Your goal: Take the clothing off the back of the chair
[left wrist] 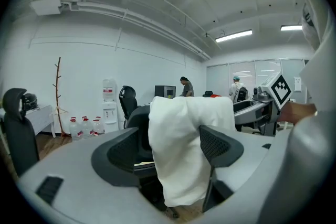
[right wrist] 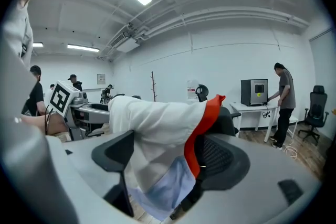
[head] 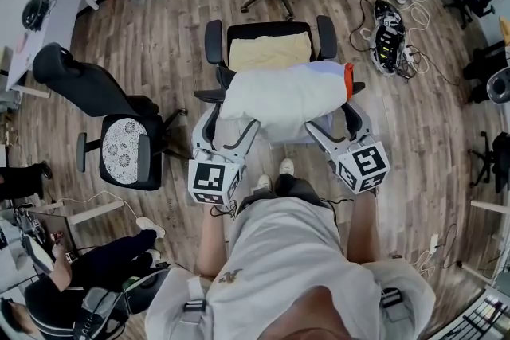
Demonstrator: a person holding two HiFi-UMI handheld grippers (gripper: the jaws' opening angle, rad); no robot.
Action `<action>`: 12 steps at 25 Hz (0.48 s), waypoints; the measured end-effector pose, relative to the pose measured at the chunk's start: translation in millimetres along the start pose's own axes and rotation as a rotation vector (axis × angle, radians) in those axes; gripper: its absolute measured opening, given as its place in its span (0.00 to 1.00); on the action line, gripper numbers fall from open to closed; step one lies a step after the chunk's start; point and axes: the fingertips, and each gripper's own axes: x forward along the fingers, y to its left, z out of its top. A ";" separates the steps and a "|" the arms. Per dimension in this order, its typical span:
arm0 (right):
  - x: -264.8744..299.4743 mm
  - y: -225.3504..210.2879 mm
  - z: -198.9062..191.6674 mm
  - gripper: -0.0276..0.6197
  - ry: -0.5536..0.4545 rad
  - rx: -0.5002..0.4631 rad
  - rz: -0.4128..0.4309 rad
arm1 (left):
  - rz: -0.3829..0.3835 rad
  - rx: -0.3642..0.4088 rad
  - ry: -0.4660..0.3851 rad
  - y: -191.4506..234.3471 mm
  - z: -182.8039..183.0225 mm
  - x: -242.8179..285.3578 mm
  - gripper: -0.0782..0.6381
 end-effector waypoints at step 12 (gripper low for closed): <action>-7.4 -8.5 4.1 0.66 -0.025 0.008 0.023 | -0.018 0.072 -0.003 -14.3 2.5 -1.1 0.22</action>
